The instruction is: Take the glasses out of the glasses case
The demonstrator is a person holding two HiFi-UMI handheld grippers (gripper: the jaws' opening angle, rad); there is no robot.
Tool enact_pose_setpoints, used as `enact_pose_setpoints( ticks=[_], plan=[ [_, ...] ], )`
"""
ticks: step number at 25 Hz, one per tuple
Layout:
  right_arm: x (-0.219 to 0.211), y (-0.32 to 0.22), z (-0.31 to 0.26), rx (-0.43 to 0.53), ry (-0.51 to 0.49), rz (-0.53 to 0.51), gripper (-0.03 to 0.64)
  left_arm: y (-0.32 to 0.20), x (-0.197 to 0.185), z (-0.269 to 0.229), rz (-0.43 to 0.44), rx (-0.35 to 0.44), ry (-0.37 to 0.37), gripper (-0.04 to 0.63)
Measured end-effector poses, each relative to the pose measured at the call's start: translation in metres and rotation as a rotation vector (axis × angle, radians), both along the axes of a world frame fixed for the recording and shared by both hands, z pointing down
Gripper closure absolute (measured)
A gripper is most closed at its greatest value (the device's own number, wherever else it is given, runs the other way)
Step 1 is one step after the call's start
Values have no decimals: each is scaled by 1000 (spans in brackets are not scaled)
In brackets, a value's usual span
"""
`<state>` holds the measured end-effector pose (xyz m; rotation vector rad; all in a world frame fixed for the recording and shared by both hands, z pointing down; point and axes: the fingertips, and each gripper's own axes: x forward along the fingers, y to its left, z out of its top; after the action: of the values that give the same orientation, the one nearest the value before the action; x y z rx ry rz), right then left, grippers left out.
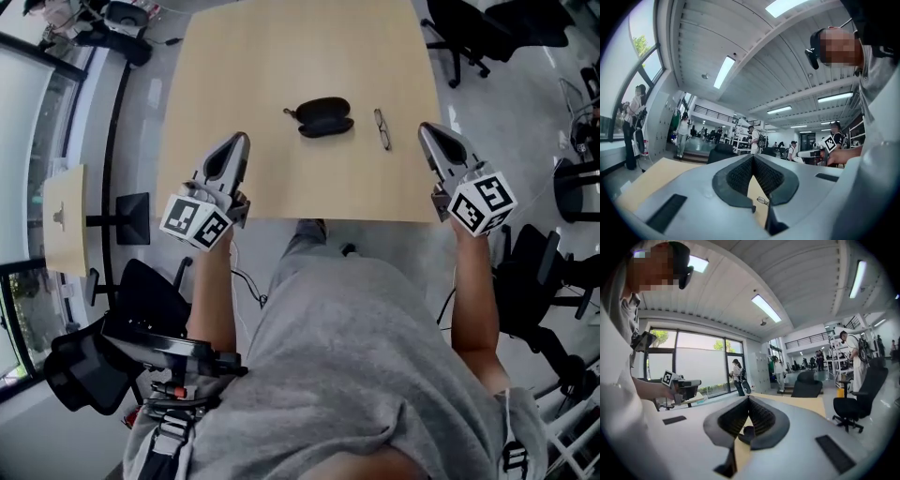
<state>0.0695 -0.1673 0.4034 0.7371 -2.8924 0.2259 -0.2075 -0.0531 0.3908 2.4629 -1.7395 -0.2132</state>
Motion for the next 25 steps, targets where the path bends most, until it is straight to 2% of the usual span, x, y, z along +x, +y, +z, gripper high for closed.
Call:
enact_pose_setpoints(
  ticks=[5,8,11,17,22,25],
  plan=[
    [-13,59,-64,122,-49,-104,609,31,11,-42,2,48,-109,591],
    [-19,99,-93,162,-67,-131,609,57,17,-68,21,82,-185,590],
    [-29,134,-114,201,-71,-138,609,85,14,-85,43,120,-226,590],
    [-60,193,-122,266,-17,-118,609,159,-18,-91,26,156,-218,590],
    [-70,242,-119,258,-7,-59,609,220,-39,-66,28,139,-170,590],
    [-92,289,-127,264,-17,-40,609,271,-64,-63,33,129,-155,590]
  ],
)
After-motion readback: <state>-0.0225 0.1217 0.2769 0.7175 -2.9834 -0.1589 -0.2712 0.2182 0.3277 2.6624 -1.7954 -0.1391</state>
